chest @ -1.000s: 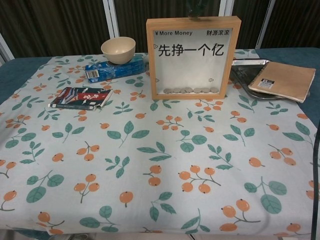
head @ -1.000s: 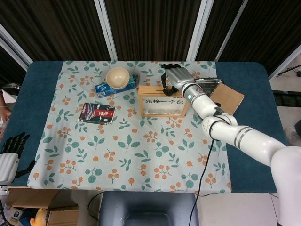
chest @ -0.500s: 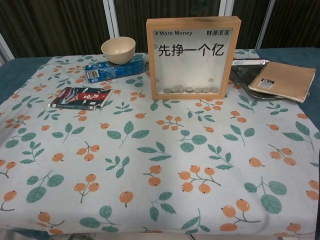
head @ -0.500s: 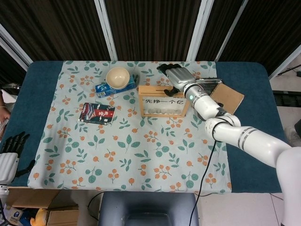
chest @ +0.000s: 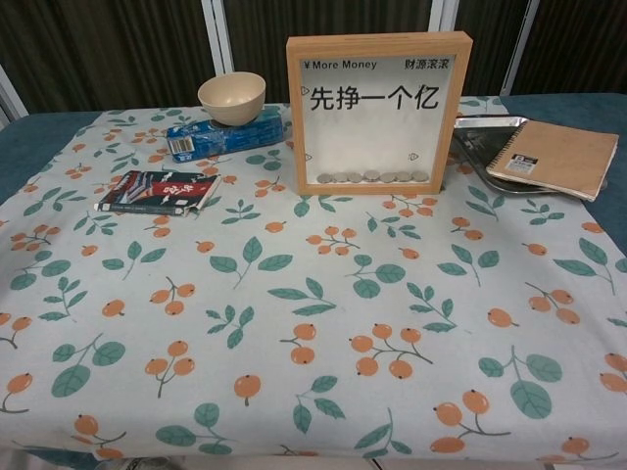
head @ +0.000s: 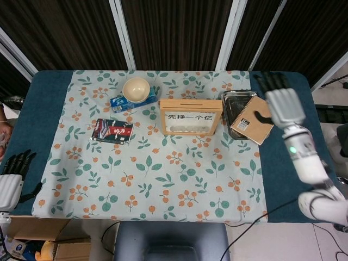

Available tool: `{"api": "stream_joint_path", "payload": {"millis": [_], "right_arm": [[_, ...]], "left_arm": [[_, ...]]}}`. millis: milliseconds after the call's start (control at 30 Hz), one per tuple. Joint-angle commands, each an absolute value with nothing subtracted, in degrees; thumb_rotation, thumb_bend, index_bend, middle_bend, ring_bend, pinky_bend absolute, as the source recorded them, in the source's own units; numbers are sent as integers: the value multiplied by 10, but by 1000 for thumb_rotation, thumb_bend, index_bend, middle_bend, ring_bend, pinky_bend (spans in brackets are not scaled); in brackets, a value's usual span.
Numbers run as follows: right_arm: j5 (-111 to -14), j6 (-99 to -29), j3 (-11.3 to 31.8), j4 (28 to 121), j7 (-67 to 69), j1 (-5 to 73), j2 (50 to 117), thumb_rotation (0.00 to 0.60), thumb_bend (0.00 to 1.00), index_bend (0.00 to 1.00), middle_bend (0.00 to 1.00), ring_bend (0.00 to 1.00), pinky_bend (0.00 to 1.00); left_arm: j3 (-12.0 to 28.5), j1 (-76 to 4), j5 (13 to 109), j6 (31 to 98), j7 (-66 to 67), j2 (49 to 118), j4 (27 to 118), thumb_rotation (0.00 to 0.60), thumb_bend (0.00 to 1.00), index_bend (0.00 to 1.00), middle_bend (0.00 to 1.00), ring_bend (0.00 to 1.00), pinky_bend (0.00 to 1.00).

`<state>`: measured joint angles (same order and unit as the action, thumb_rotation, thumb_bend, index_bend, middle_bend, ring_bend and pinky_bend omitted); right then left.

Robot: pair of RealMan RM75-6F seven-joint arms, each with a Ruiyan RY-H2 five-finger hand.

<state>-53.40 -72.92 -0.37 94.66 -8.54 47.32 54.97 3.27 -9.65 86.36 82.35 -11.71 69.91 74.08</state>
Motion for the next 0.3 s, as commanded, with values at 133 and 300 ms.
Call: {"api": "stream_joint_path", "payload": {"millis": [133,300], "right_arm": [[-632,-946,-99,870,-22,153,658,600,439,0,0,0,0],[-645,-940,-84,845,-22,123,680,600,439,0,0,0,0]], "left_arm": [[31,-92,868,835,-104,693,753,600,321,0,0,0,0],[28,-91,875,839,-101,692,754,600,321,0,0,0,0]]}}
